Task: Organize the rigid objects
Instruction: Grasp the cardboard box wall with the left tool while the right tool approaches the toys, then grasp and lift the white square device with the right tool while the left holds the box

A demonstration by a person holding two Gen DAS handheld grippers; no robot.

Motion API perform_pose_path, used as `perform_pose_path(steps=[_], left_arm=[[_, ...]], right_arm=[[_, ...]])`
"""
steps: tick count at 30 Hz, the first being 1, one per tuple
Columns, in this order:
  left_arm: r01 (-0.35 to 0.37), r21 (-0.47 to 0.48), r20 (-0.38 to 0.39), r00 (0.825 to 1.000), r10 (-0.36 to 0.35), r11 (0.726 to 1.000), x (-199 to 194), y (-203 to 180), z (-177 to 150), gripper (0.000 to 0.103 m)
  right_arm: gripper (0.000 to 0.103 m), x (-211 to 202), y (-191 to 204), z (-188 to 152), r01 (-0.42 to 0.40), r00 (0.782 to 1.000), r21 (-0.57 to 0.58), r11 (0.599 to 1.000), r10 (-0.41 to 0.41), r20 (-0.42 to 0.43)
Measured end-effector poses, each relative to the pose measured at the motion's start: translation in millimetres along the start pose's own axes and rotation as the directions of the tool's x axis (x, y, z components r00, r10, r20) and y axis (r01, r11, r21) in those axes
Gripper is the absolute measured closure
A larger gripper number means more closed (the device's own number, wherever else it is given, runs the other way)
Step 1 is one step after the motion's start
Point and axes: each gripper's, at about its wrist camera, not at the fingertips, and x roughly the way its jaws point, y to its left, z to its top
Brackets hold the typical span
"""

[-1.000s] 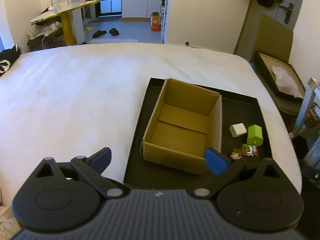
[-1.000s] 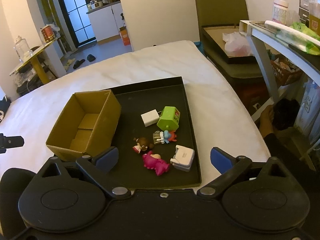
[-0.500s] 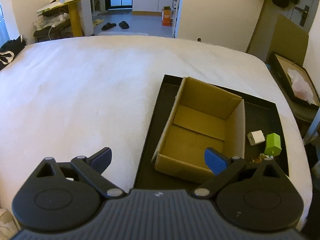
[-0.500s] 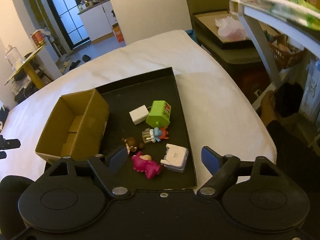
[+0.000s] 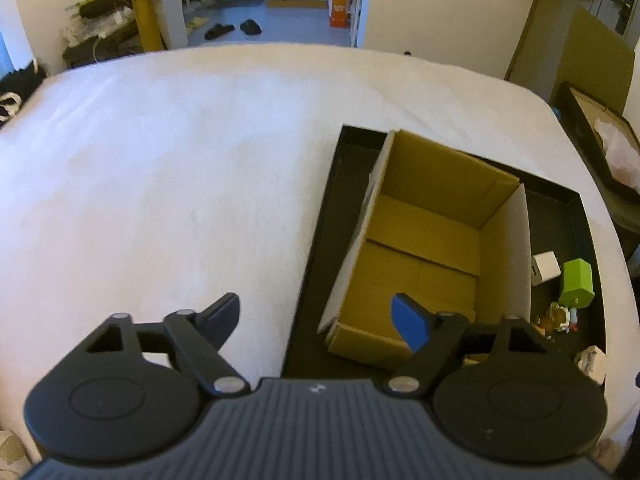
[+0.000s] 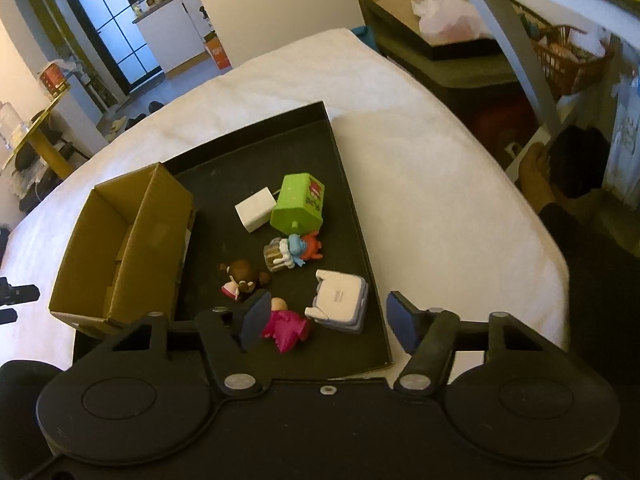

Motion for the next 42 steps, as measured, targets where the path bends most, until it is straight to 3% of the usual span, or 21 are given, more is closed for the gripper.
perform_pose_path(steps=[8, 17, 19, 21, 25, 30, 32, 42], left_arm=[[0.002, 0.026, -0.033, 0.999, -0.001, 1.000, 22.0, -4.9, 3.5, 0.040], [-0.005, 0.001, -0.087, 0.996, 0.005, 1.000, 48.6, -2.0, 6.0, 0.055], [0.012, -0.013, -0.107, 0.994, -0.013, 1.000, 53.4, -1.1, 5.1, 0.062], [0.027, -0.026, -0.117, 0.993, -0.029, 0.999, 56.2, -0.4, 4.6, 0.076], [0.043, -0.021, -0.114, 0.992, -0.045, 0.999, 56.8, -4.5, 4.3, 0.089], [0.053, -0.016, -0.103, 0.993, -0.055, 0.998, 53.6, -6.9, 1.6, 0.090], [0.058, -0.022, -0.101, 0.993, -0.060, 0.998, 52.0, -7.2, -1.9, 0.090], [0.082, -0.038, -0.087, 0.993, -0.085, 0.996, 49.8, -5.3, -7.6, 0.091]], right_arm=[[0.059, 19.5, -9.3, -5.0, -0.015, 1.000, 0.047, 0.999, 0.015, -0.010], [0.062, 55.2, -6.8, -3.3, -0.016, 0.995, 0.092, 0.996, 0.025, -0.101], [0.061, 63.5, -7.2, -3.9, -0.023, 0.992, 0.125, 0.992, 0.038, -0.120], [0.061, 66.3, 1.2, -0.8, -0.006, 0.994, 0.075, 0.997, 0.014, -0.106], [0.062, 85.4, 4.2, -0.7, 0.005, 0.988, 0.073, 0.997, 0.007, -0.156], [0.094, 94.4, 2.2, -7.8, -0.026, 0.985, 0.078, 0.997, 0.039, -0.167], [0.101, 91.4, 1.8, -9.4, -0.039, 0.986, 0.067, 0.997, 0.050, -0.158], [0.102, 72.9, -0.3, -2.4, -0.087, 0.990, 0.047, 0.995, 0.092, -0.107]])
